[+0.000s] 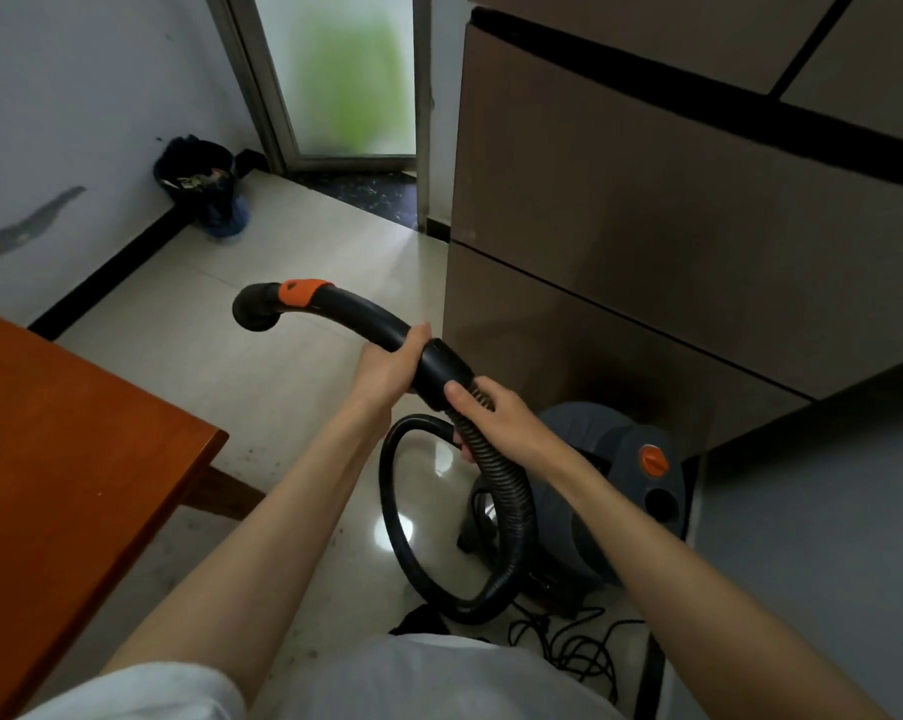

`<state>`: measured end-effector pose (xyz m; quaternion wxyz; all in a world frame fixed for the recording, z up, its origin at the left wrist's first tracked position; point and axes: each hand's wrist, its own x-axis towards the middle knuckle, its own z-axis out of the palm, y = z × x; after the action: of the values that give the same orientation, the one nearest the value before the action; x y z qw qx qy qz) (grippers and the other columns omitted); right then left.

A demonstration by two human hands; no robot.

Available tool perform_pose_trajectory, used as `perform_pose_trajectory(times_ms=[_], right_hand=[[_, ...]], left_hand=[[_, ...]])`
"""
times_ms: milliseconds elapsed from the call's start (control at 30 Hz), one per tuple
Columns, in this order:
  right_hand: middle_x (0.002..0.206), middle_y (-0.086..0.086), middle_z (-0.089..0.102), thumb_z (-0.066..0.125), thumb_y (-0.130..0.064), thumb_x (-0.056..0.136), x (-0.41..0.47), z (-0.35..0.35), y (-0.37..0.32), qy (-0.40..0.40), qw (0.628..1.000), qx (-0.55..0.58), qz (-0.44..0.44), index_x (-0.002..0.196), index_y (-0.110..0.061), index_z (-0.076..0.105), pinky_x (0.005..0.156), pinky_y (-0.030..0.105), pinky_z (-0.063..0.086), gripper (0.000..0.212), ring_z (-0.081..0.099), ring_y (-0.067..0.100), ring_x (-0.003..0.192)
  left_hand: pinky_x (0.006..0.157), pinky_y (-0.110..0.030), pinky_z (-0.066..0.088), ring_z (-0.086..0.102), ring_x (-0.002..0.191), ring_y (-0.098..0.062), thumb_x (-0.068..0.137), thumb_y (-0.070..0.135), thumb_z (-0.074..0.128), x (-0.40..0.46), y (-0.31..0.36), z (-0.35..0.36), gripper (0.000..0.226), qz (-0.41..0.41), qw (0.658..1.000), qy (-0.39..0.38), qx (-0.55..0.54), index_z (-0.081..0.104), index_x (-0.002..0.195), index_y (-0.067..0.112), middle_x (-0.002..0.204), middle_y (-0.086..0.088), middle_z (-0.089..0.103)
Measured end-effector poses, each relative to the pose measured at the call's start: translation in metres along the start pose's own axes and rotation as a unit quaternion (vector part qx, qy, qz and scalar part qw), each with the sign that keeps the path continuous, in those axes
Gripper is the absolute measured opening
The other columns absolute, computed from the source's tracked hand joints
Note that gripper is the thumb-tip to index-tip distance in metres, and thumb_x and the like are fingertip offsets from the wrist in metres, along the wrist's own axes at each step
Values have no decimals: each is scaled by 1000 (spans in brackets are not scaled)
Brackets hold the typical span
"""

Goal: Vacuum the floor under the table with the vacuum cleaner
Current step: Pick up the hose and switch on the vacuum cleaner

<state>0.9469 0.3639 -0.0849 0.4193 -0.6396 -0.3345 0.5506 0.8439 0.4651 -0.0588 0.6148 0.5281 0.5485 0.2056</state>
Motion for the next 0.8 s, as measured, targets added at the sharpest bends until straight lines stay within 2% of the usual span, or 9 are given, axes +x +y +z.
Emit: perform_pose_trajectory(times_ms=[67, 167, 267, 333, 467, 567, 633, 733, 800], right_hand=[[66, 7, 58, 57, -42, 88, -2, -3, 6, -7, 999, 44, -3, 98, -14, 53, 53, 28, 48, 31, 55, 16, 52], [61, 3, 57, 59, -48, 78, -6, -8, 17, -24, 995, 95, 0, 98, -10, 53, 51, 27, 46, 43, 53, 15, 50], [66, 3, 58, 60, -46, 79, -12, -14, 21, -97, 985, 137, 27, 95, -9, 53, 55, 24, 49, 41, 55, 14, 55], [71, 5, 60, 58, -40, 82, -16, -16, 19, -140, 974, 173, 47, 97, -7, 53, 60, 25, 51, 36, 57, 14, 59], [70, 2, 60, 57, -30, 92, -21, -14, 25, -117, 990, 72, 38, 90, -10, 52, 62, 25, 52, 21, 59, 12, 59], [65, 1, 58, 57, -20, 95, -26, -10, 39, -64, 998, 12, 26, 85, -13, 52, 59, 23, 50, 13, 57, 8, 54], [68, 2, 57, 58, -19, 94, -32, -9, 47, -70, 997, -3, 33, 85, -15, 52, 60, 21, 51, 12, 57, 7, 56], [84, 3, 62, 61, -23, 92, -40, -20, 59, -124, 990, 17, 67, 94, -18, 54, 79, 28, 55, 9, 64, 9, 76], [104, 4, 66, 67, -33, 85, -45, -40, 69, -164, 978, 77, 99, 110, -19, 56, 96, 38, 50, 31, 64, 19, 102]], left_hand=[[46, -5, 40, 56, 78, -7, 95, 40, 48, -4, -5, 0, 34, 20, 999, -23, 10, 50, 114, 12, 98, -2, 61], [77, -22, 45, 59, 102, -18, 95, 44, 44, -2, -5, -6, 47, -44, 987, -92, -121, 49, 125, 8, 117, -8, 62], [88, -36, 47, 54, 118, -26, 99, 35, 39, 8, -7, -9, 48, -104, 915, -110, -374, 42, 132, 0, 122, -18, 57], [95, -40, 43, 50, 122, -27, 100, 35, 36, 11, -10, -5, 53, -117, 884, -107, -440, 35, 136, -5, 115, -20, 57], [80, -37, 50, 59, 104, -25, 98, 32, 42, 11, -15, 5, 49, -101, 905, -83, -404, 38, 132, -3, 109, -17, 57], [76, -37, 51, 60, 94, -25, 98, 27, 43, 6, -19, 12, 28, -75, 935, -82, -337, 48, 108, 1, 99, -15, 58], [78, -38, 51, 60, 91, -25, 99, 25, 42, -2, -20, 17, 20, -69, 946, -87, -304, 48, 98, 6, 95, -14, 58], [74, -35, 55, 61, 85, -24, 100, 21, 41, -15, -22, 27, 20, -65, 958, -105, -259, 47, 106, 3, 93, -13, 56], [69, -32, 58, 62, 82, -24, 99, 17, 42, -25, -27, 37, 20, -62, 964, -127, -227, 44, 112, 2, 92, -13, 56]])
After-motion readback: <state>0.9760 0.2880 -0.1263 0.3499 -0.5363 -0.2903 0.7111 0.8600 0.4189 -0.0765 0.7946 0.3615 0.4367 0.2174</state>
